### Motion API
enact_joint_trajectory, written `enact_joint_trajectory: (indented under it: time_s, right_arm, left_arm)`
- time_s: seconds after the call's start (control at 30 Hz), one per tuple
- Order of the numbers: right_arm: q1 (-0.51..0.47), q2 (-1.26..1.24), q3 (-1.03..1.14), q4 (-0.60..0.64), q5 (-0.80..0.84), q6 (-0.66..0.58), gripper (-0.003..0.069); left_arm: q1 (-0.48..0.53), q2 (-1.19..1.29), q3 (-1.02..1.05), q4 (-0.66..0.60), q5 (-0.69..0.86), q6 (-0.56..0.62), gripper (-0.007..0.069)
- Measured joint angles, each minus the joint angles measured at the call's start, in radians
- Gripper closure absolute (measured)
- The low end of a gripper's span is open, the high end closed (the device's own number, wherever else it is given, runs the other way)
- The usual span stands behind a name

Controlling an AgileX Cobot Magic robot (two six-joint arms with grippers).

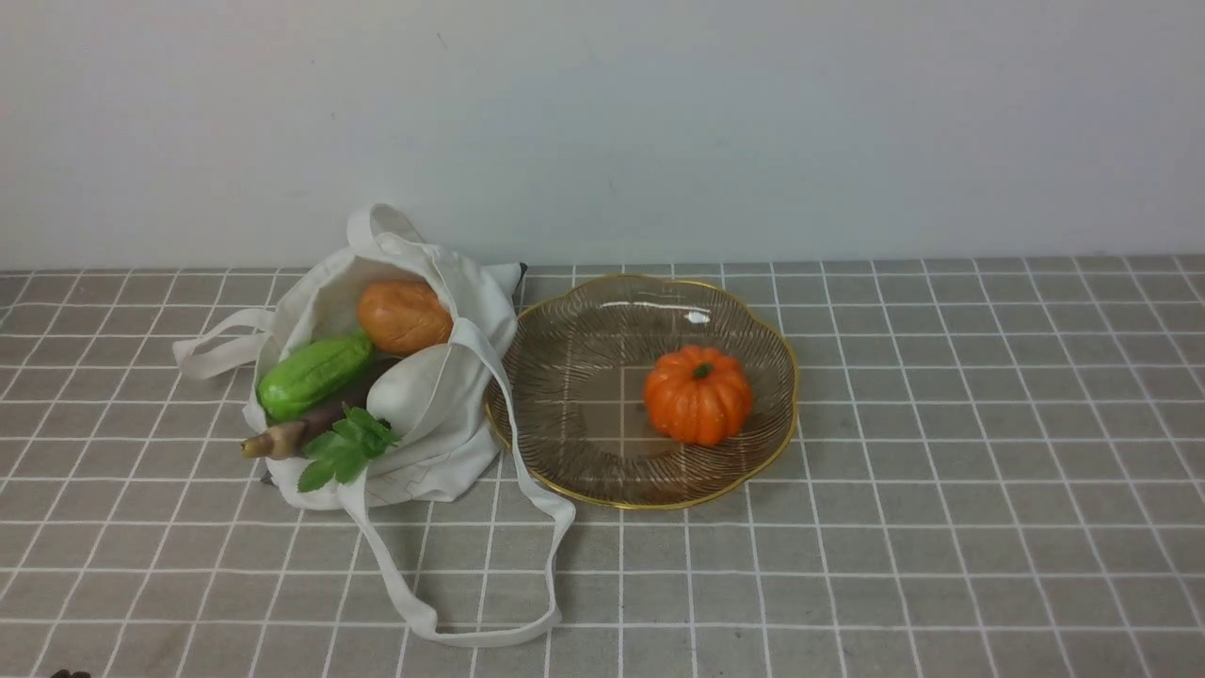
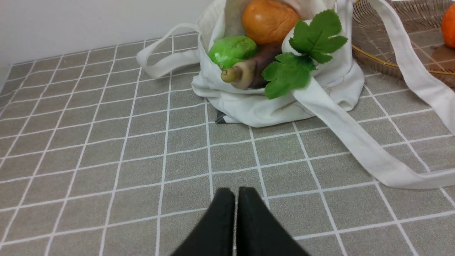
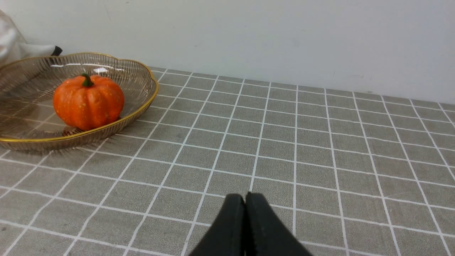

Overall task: Take vegetables from bag on grey coffee tablecloth place on plate.
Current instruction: 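Reach into the cloth bag and grasp the potato inside with the left gripper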

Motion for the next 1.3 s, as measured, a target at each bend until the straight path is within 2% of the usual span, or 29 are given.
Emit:
enact_joint_trajectory:
  time_s: [0.63, 0.73, 0.9, 1.0, 1.1, 1.27, 1.3]
  right_arm:
    - [0.000, 0.000, 0.000, 0.000, 0.000, 0.000, 0.0673]
    - [0.000, 0.000, 0.000, 0.000, 0.000, 0.000, 0.0673]
    - [0.000, 0.000, 0.000, 0.000, 0.000, 0.000, 0.0673]
    - [0.000, 0.000, 0.000, 0.000, 0.000, 0.000, 0.0673]
    - [0.000, 0.000, 0.000, 0.000, 0.000, 0.000, 0.0673]
    - [0.000, 0.000, 0.000, 0.000, 0.000, 0.000, 0.0673]
    - [0.000, 0.000, 0.000, 0.000, 0.000, 0.000, 0.0673]
  left_arm:
    - [0.000, 0.000, 0.000, 0.000, 0.001, 0.000, 0.0629]
    - [0.000, 0.000, 0.000, -0.080, 0.001, -0.049, 0.0629]
    - [0.000, 0.000, 0.000, -0.556, -0.004, -0.299, 0.0629]
    - [0.000, 0.000, 0.000, -0.765, -0.015, -0.362, 0.0629]
    - [0.000, 0.000, 0.000, -0.943, -0.028, -0.367, 0.0629]
    - [0.000, 0.000, -0.005, -1.018, -0.046, -0.322, 0.0629]
    - [0.000, 0.000, -0.049, -1.026, -0.030, -0.241, 0.0629]
